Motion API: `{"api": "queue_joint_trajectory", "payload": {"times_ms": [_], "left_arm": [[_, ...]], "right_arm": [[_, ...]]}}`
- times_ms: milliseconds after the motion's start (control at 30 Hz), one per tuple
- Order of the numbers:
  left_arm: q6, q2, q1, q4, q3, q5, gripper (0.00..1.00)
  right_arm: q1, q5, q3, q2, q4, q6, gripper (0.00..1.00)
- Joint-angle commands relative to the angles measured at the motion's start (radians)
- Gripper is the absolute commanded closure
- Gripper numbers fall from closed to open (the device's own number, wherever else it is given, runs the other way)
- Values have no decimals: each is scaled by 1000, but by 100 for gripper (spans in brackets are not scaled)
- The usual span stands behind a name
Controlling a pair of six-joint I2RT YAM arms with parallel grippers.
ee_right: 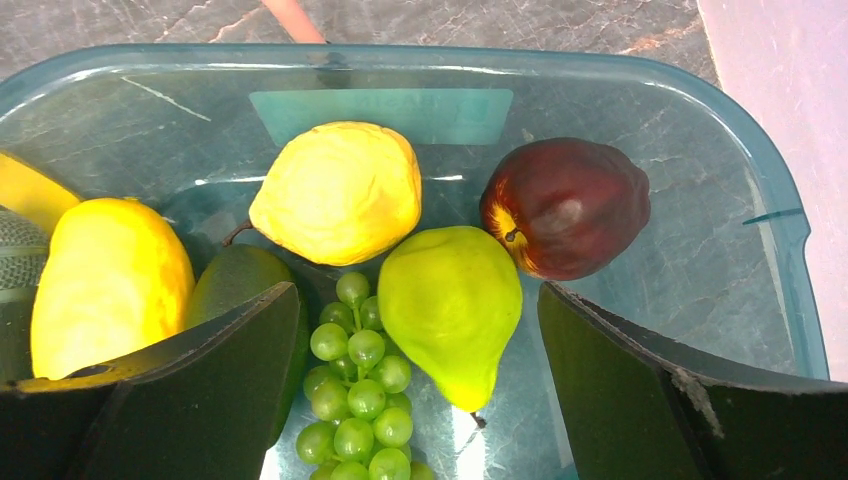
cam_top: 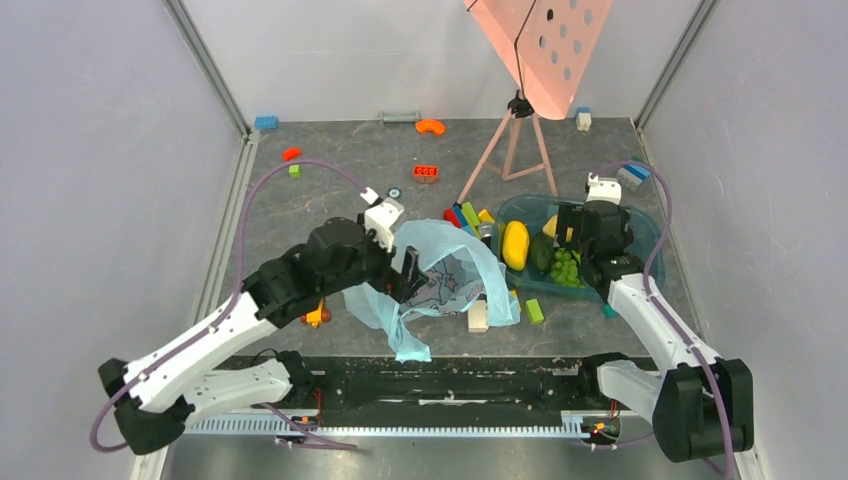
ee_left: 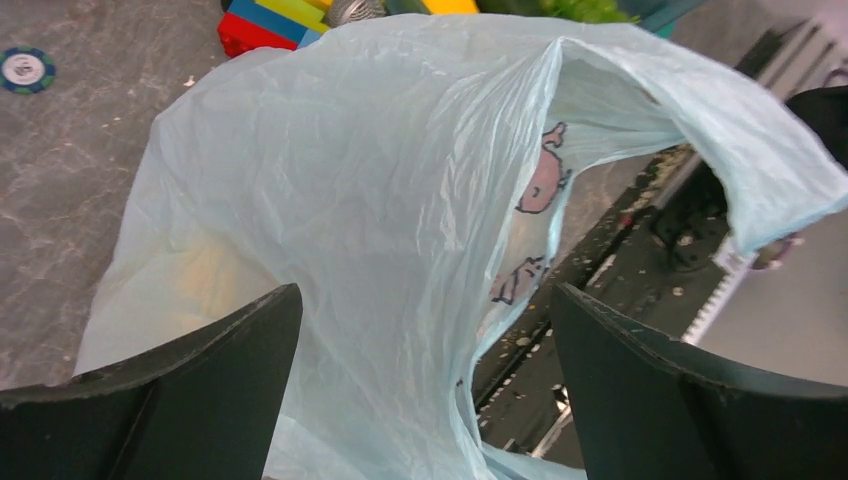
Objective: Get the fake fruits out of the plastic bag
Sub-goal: Place the fake fruit in the bin, then adjust the plastic bag at the center of the board.
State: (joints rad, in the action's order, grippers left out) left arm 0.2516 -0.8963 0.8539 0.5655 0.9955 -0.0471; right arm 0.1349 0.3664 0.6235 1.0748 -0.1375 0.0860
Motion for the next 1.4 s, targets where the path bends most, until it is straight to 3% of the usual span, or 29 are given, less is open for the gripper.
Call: {"api": "queue_joint_trajectory", "payload": {"times_ms": [0, 233, 367, 567, 667, 767, 833, 967, 1100, 1233, 1367], "left_arm": [[-101, -55, 99, -55, 58, 240, 0], [-160, -162, 197, -53, 66, 460, 0], [-163, -193, 203, -56, 56, 505, 3], [-138, -191, 203, -61, 22, 524, 32], [-128, -166, 202, -67, 7, 532, 61], [-124, -142, 203, -74, 2, 532, 80], [-124, -138, 203, -74, 3, 526, 87], [-119, -150, 201, -76, 9, 501, 98], [-108, -165, 201, -74, 15, 487, 98], [-106, -167, 201, -72, 26, 480, 98], [-108, -169, 197, -64, 42, 461, 98]], "right_arm": [[-3, -41, 25, -47, 2, -2, 7], [-3, -75, 17, -125, -13, -6, 7], [-3, -158, 5, -198, -1, -5, 8], [67, -315, -24, -336, 75, 35, 10], [220, -266, 8, -371, 73, 38, 12], [377, -237, 48, -389, 89, 61, 17], [458, -252, 76, -390, 104, 78, 24], [615, -277, 128, -382, 165, 96, 46], [797, -252, 207, -321, 168, 89, 70], [1038, -95, 232, -253, 178, 64, 89], [1230, 78, 209, -176, 208, 47, 95]]}}
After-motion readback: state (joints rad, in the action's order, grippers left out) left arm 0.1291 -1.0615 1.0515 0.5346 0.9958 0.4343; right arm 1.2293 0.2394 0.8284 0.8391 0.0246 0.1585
